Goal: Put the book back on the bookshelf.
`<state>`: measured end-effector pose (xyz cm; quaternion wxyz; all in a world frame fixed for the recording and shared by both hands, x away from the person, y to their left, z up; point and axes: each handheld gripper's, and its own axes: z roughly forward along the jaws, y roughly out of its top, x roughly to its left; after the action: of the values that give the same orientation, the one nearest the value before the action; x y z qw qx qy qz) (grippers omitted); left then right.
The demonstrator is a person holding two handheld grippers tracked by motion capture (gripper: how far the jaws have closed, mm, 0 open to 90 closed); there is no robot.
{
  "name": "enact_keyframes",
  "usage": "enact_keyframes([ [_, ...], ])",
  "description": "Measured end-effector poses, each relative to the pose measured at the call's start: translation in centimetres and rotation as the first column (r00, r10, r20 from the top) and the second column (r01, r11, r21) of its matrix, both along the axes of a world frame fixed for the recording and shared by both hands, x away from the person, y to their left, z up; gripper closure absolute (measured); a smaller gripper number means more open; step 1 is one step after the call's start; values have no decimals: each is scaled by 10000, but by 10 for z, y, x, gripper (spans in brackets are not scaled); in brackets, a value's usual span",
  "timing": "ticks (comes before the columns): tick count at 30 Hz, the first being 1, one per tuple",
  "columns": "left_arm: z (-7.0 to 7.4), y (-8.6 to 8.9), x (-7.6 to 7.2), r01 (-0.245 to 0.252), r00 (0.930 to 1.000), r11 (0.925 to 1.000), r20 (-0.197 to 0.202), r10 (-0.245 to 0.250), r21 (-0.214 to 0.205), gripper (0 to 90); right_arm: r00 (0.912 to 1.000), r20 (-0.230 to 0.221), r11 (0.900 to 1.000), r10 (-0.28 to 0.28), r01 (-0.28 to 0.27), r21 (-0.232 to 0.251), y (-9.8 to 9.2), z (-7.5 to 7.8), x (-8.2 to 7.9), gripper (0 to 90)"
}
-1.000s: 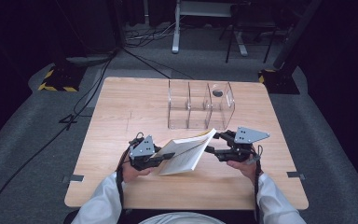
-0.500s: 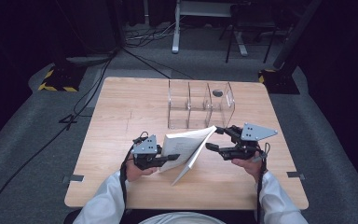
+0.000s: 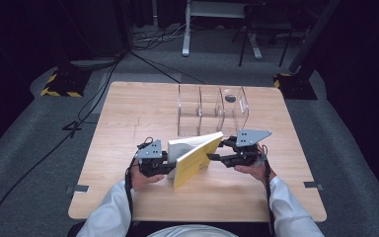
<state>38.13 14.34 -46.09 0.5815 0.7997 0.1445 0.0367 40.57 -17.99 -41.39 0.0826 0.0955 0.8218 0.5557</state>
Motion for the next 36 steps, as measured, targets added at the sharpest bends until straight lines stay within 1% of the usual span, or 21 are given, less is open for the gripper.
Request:
enact_keyframes([
  [1, 0, 1, 1, -50, 10000, 10000, -35, 50, -4, 782, 10000, -19, 10000, 63, -63, 33, -1, 0, 0, 621],
  [2, -1, 1, 2, -125, 9999, 9999, -102, 124, -67, 769, 9999, 72, 10000, 94, -94, 16, -2, 0, 0, 626],
  [5, 0, 0, 2, -340, 9994, 9994, -68, 340, -72, 742, 9995, 229, 9997, 240, -238, -93, -4, 1, -1, 668],
  [7, 0, 0, 4, -415, 9991, 9991, -64, 414, -110, 731, 9988, 195, 9990, 439, -437, -81, -6, 1, -1, 706],
  [9, 1, 1, 5, -639, 9980, 9979, 2, 639, -85, 689, 9980, 177, 9981, 613, -612, -45, -7, 0, -1, 725],
  [11, 2, 4, 5, -783, 9969, 9968, -13, 783, -139, 662, 9972, 191, 9973, 729, -728, -49, -8, 0, -2, 738],
  [12, 3, 5, 5, -926, 9957, 9955, -56, 925, -187, 629, 9964, 216, 9966, 822, -821, -43, -8, 0, -3, 742],
  [15, 7, 17, 4, -1175, 9931, 9926, -41, 1175, -300, 534, 9948, 195, 9950, 1003, -1003, 22, -8, 0, -4, 753],
  [16, 7, 17, 4, -1175, 9931, 9926, -41, 1175, -300, 495, 9950, 185, 9952, 981, -981, 27, -8, 0, -5, 753],
  [17, 9, 23, 2, -1282, 9918, 9910, -48, 1281, -389, 495, 9950, 185, 9952, 981, -981, 27, -8, 0, -5, 753],
  [21, 17, 42, -6, -1535, 9878, 9881, 266, 1537, -104, 448, 9959, 155, 9960, 891, -893, 101, -8, -1, -5, 756],
  [22, 18, 44, -8, -1611, 9861, 9869, 422, 1607, 67, 442, 9959, 159, 9959, 891, -893, 110, -8, -1, -5, 756],
  [23, 19, 46, -10, -1536, 9873, 9880, 447, 1528, 162, 435, 9960, 155, 9960, 886, -887, 121, -8, -2, -5, 756],
  [24, 20, 48, -13, -1547, 9869, 9876, 494, 1533, 257, 406, 9960, 152, 9961, 875, -877, 115, -8, -1, -6, 756],
  [25, 20, 49, -16, -1624, 9856, 9859, 543, 1602, 397, 406, 9962, 171, 9963, 855, -857, 96, -8, -1, -6, 756],
  [29, 16, 51, -24, -1842, 9821, 9810, 520, 1811, 617, 360, 9967, 143, 9967, 801, -803, 151, -8, -2, -7, 755],
  [32, 14, 55, -26, -1910, 9814, 9793, 338, 1891, 664, 339, 9971, 150, 9971, 743, -745, 161, -8, -2, -7, 755],
  [33, 13, 58, -28, -2025, 9792, 9763, 302, 2007, 767, 327, 9974, 140, 9974, 705, -707, 171, -8, -2, -7, 755],
  [34, 12, 61, -28, -1940, 9810, 9776, 205, 1929, 814, 291, 9975, 125, 9974, 691, -693, 197, -9, -2, -7, 755],
  [35, 12, 61, -28, -1940, 9810, 9776, 205, 1929, 814, 280, 9975, 125, 9974, 691, -693, 197, -9, -2, -7, 755],
  [36, 10, 61, -30, -1937, 9810, 9775, 97, 1936, 834, 280, 9976, 116, 9974, 679, -682, 220, -9, -3, -8, 756],
])
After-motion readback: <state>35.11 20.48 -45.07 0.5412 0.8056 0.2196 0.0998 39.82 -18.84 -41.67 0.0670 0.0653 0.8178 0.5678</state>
